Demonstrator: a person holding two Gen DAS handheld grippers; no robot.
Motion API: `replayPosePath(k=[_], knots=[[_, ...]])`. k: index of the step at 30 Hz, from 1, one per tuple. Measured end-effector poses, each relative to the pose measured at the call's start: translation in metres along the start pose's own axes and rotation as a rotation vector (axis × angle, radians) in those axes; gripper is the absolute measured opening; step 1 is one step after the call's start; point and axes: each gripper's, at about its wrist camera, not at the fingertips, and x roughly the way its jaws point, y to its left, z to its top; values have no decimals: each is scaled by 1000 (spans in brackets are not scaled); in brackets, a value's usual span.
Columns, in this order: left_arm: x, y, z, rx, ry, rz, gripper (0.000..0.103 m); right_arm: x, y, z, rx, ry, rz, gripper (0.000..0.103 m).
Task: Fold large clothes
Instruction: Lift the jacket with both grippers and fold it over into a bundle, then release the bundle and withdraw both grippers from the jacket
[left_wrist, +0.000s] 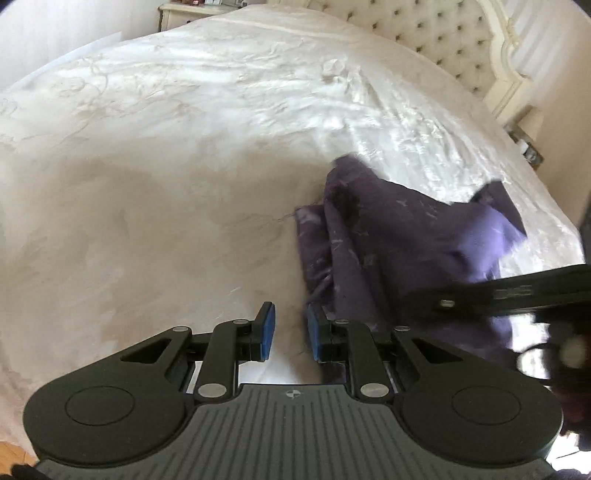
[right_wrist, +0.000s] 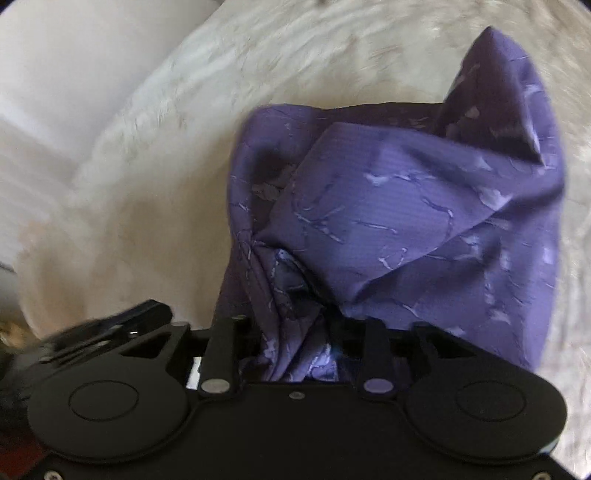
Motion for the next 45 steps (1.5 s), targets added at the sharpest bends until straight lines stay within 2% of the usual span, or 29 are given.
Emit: replayPosePath(k=[1, 2, 3, 6, 10, 14, 16, 19, 22, 24, 25, 26, 27, 29, 30, 31, 34, 37, 41, 43, 45], knots=[[-3, 0, -1, 4, 0, -1, 19, 7, 6, -1, -17, -6, 7, 60], [-7, 1, -1, 6, -4, -4, 19, 10, 11, -3, -27, -18, 34, 70], [-11, 2, -1, 5, -9, -9, 19, 11, 15, -4, -36, -40, 77, 74], [-20, 3, 5, -11, -50, -38, 19, 3, 7, -7, 3, -79, 208, 74], [-40, -5, 15, 9, -123, -85, 20, -33, -17, -15, 102, -135, 307, 71], [-47, -34, 28, 77, -170, -165, 20, -86, -42, -28, 152, -255, 363, 71], [-46, -54, 30, 150, -180, -208, 21, -112, -58, -35, 184, -317, 340, 71], [-34, -91, 23, 304, -163, -268, 21, -132, -83, -40, 209, -376, 220, 67], [-18, -122, 6, 438, -131, -335, 22, -136, -99, -36, 195, -382, 92, 52], [-5, -135, -9, 536, -116, -328, 23, -133, -102, -30, 164, -388, 45, 39], [3, -138, -16, 564, -118, -304, 23, -132, -104, -26, 139, -385, 24, 35], [13, -135, -22, 568, -108, -267, 23, -130, -101, -24, 114, -381, 5, 29], [25, -129, -25, 550, -76, -221, 23, -127, -98, -21, 85, -378, -15, 27], [52, -104, -30, 481, 37, -143, 22, -117, -89, -17, 35, -380, -49, 25], [58, -91, -33, 450, 55, -152, 22, -115, -85, -16, 10, -384, -65, 19], [62, -82, -36, 432, 63, -156, 22, -111, -82, -12, -11, -388, -80, 18], [60, -79, -37, 480, 53, -168, 22, -97, -78, 3, -54, -381, -100, 18], [65, -80, -34, 464, 49, -181, 22, -72, -77, 29, -79, -354, -112, 18], [60, -79, -43, 473, 16, -186, 23, -16, -83, 71, -52, -230, -172, 0], [60, -78, -45, 471, 9, -186, 23, 15, -83, 86, -77, -164, -181, 0], [62, -75, -44, 460, 8, -186, 23, 34, -78, 92, -114, -146, -194, 0]])
